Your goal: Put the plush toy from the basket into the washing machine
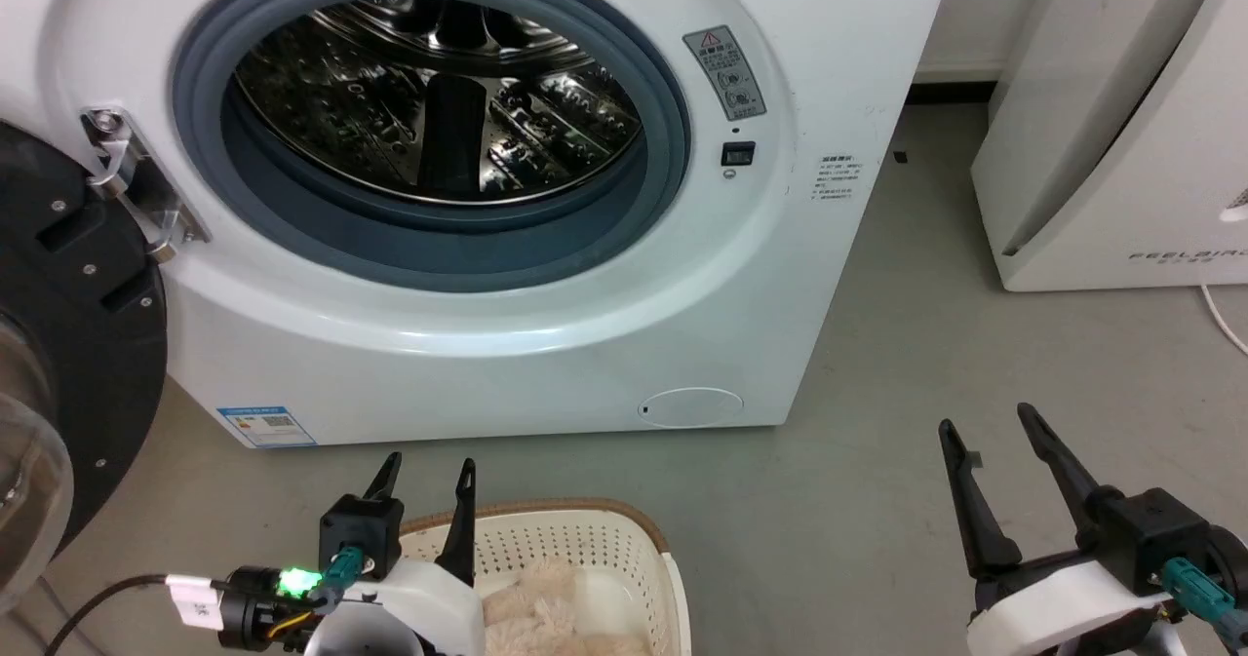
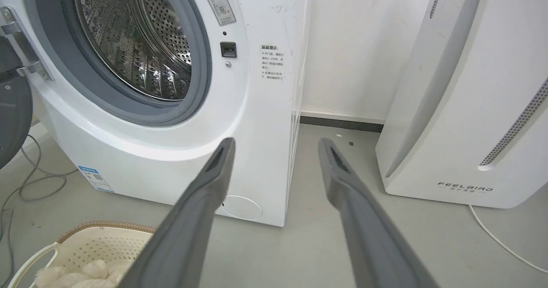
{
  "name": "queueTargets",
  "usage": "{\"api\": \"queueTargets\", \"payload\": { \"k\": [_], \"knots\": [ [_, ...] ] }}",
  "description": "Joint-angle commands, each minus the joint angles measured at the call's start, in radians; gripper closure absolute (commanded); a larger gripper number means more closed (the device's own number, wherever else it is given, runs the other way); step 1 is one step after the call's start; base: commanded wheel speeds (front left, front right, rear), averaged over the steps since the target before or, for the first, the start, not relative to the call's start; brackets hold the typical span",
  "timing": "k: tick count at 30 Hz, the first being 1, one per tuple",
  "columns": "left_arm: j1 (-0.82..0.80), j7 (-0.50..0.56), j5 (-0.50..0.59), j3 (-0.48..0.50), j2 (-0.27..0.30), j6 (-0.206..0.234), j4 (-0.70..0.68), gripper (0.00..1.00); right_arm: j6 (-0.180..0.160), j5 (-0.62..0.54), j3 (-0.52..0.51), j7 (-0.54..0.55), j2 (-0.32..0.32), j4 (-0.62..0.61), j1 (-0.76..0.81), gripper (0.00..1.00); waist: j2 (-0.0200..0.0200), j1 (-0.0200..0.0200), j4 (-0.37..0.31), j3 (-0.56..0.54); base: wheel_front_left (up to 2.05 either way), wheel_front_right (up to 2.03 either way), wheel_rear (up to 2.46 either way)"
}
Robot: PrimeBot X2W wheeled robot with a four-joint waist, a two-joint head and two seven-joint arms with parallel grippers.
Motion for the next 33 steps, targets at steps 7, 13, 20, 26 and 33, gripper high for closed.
{"api": "queueTargets", "payload": {
  "k": [7, 13, 20, 26, 33],
  "knots": [
    [-0.062, -0.018, -0.012, -0.023, 0.018, -0.015, 0.089, 0.0, 0.0, 0.012, -0.006, -0.024, 0.0, -0.017, -0.034, 0.0, 0.0, 0.0, -0.018, 0.046, 0.0, 0.0, 0.0],
    [-0.103, -0.027, -0.015, -0.046, 0.026, -0.025, 0.166, 0.0, 0.0, 0.008, -0.004, -0.037, 0.0, -0.023, -0.046, 0.0, 0.0, 0.0, -0.029, 0.086, 0.0, 0.0, 0.0],
    [-0.157, -0.022, -0.012, -0.08, 0.039, -0.038, 0.271, 0.0, 0.0, 0.016, -0.002, -0.051, 0.0, -0.032, -0.057, 0.0, 0.0, 0.0, -0.043, 0.139, 0.0, 0.0, 0.0],
    [-0.208, -0.014, -0.014, -0.105, 0.054, -0.047, 0.367, 0.0, -0.001, 0.021, -0.001, -0.064, 0.0, -0.042, -0.07, 0.0, 0.0, 0.0, -0.057, 0.187, 0.0, 0.0, 0.0],
    [-0.255, 0.009, -0.005, -0.144, 0.069, -0.056, 0.47, 0.0, -0.001, 0.03, 0.006, -0.076, 0.0, -0.059, -0.086, 0.0, 0.0, 0.0, -0.074, 0.237, 0.0, 0.0, 0.0]
  ]
}}
